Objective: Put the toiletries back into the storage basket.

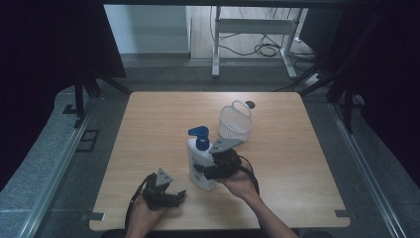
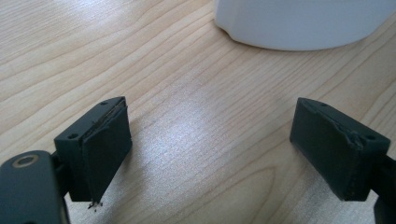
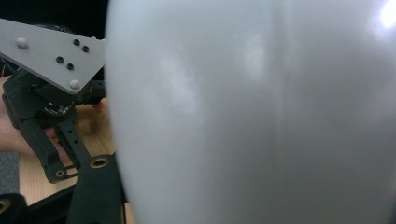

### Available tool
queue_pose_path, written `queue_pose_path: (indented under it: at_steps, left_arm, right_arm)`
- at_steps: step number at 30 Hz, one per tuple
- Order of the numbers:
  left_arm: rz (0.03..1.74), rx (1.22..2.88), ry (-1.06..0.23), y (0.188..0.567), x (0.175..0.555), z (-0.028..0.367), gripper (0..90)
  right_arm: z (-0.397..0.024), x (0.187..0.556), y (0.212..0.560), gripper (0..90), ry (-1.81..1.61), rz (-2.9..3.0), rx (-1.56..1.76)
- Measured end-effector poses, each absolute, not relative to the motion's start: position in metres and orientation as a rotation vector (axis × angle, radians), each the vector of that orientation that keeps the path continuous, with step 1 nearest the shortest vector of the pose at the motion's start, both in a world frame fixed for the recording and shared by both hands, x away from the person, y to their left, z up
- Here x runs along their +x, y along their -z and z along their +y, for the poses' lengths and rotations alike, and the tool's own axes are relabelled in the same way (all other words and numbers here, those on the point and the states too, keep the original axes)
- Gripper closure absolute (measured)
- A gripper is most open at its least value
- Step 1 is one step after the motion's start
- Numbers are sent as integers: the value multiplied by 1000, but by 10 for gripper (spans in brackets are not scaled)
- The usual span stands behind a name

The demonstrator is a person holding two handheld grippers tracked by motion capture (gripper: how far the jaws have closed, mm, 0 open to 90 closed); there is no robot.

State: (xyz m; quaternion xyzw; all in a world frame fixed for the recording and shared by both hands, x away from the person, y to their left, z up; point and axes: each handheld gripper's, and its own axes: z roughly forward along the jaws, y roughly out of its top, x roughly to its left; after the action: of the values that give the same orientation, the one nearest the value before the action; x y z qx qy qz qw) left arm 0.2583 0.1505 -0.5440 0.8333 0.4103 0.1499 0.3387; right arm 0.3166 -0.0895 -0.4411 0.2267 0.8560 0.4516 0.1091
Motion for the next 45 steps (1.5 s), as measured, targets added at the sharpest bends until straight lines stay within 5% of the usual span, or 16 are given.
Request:
queue_pose_path:
  at_steps: [45]
  left_arm:
    - [1062, 2174, -395, 544, 259, 150, 119]
  right_arm:
    - [-132, 370, 374, 372, -1389, 2447, 632]
